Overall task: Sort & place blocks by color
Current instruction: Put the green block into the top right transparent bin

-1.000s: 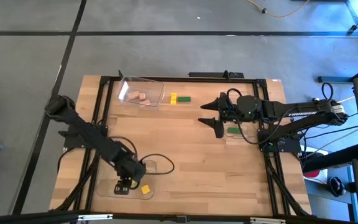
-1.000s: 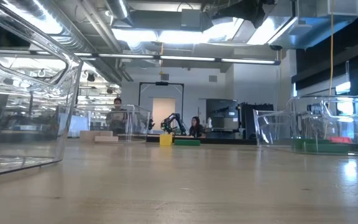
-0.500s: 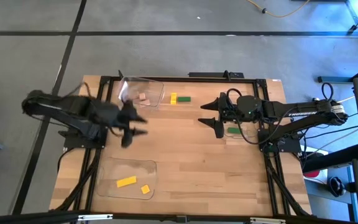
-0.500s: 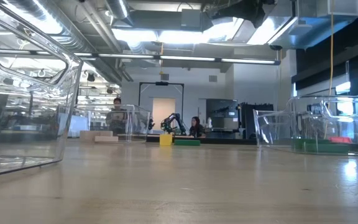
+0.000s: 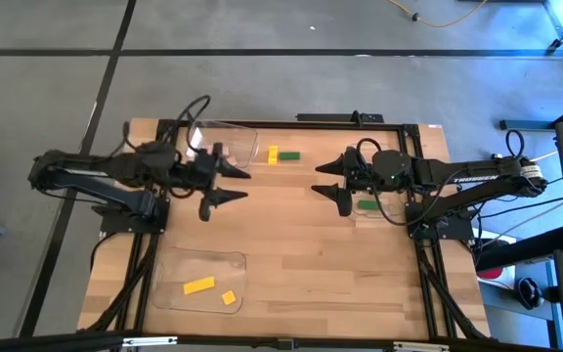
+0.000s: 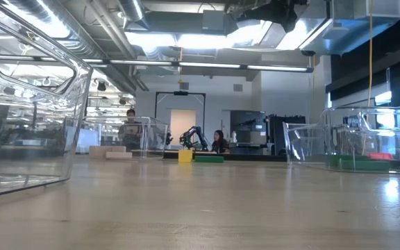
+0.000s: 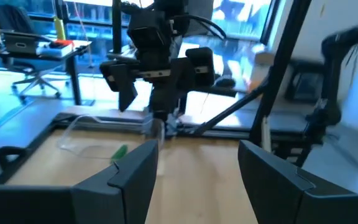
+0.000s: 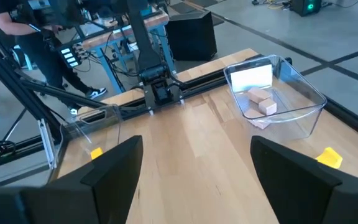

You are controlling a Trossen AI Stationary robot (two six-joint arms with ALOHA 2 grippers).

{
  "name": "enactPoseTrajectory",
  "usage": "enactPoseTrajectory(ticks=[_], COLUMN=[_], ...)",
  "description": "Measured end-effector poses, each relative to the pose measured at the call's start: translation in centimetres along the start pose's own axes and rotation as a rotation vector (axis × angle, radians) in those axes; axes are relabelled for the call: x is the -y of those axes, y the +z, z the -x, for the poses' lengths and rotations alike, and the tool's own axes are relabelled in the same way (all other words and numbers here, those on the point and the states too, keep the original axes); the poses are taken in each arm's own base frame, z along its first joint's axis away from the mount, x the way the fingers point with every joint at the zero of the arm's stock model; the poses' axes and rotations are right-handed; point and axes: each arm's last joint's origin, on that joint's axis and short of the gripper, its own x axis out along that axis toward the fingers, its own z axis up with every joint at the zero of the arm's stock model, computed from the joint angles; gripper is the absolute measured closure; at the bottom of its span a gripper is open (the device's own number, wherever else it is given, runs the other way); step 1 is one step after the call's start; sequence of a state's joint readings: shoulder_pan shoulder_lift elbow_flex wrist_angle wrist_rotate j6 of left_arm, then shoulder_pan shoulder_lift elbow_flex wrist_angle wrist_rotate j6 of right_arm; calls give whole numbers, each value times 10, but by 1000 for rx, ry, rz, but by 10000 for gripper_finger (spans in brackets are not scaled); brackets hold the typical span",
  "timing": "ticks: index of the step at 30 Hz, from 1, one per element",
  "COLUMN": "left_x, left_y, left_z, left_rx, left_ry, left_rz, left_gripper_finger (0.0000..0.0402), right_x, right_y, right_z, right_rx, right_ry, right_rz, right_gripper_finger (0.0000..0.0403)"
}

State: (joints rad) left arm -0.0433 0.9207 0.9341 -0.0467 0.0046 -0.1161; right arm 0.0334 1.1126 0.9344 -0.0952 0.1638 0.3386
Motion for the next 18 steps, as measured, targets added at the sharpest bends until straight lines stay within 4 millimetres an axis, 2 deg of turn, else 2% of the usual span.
enactPoseTrajectory(ticks=[4,9,18], left_x=[-3,-6,-6], left_y=[-24,-38,-38], left_z=[-7,-8,-8], left_rx=[105,166,188], left_ry=[-19,18,39], left_rz=[78,118,120], left_gripper_finger=[188,188,188], right_x=[0,0,0], right_y=[0,0,0], right_z=[0,0,0], right_rx=[0,0,0], right_ry=[0,0,0], right_rz=[2,6,35], right_gripper_finger=[102,102,102])
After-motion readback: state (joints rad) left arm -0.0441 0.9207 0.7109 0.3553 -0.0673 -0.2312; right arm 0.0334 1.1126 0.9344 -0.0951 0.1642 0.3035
